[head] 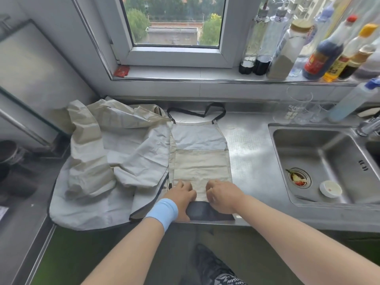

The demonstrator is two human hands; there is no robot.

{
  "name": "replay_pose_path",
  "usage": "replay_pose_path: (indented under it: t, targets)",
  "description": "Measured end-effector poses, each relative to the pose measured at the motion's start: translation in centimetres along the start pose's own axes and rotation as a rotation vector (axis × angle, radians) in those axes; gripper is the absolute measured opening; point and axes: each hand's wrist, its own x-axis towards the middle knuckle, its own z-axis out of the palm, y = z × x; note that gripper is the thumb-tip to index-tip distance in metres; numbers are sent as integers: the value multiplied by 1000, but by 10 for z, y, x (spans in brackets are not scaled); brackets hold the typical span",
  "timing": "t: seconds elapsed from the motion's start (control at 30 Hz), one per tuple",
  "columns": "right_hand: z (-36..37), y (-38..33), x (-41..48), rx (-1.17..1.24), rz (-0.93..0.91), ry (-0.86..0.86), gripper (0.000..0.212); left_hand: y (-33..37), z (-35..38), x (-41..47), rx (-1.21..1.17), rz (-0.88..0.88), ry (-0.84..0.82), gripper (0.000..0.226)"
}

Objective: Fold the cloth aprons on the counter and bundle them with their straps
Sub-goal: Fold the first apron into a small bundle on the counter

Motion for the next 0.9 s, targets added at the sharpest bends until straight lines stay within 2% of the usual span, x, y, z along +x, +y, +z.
replay_pose_path:
  t: [0.07,0.17,0.23,0.3,0.33,0.4,0.47,0.53,0.63,0.73,0.8,0.9]
  targets:
    - [-6,0,-1,74,30,-22,30,-1,-5,-1,-36,4,-6,47]
    - [-11,1,0,127,28,-92,70,-4,-15,2,-133,-21,-4,41]
    - [-14,0,5,56,17,-192,82,-9,-23,6,-178,-55,-11,44]
    - [-22,-1,13,-38,8,-240,58,-16,-29,10,-209,-90,-35,45]
    - [-28,-2,18,-27,25,-239,41,-19,-33,11,-236,-113,-48,43]
    - [-43,4,28,69,99,-244,25,-29,-43,15,-300,-160,-80,43]
    - [-63,16,37,123,137,-262,20,-39,-55,19,-358,-180,-108,45]
    - [-85,30,45,174,156,-232,17,-53,-69,26,-421,-218,-95,38]
    - [-120,55,55,321,224,-245,27,-82,-90,42,-483,-262,-101,35]
    - [-146,86,67,482,300,-284,10,-110,-107,59,-521,-301,-94,40]
    - [-149,105,77,648,343,-167,4,-122,-115,70,-616,-349,-5,38]
    - [-141,124,101,997,410,35,9,-134,-124,92,-832,-458,283,26]
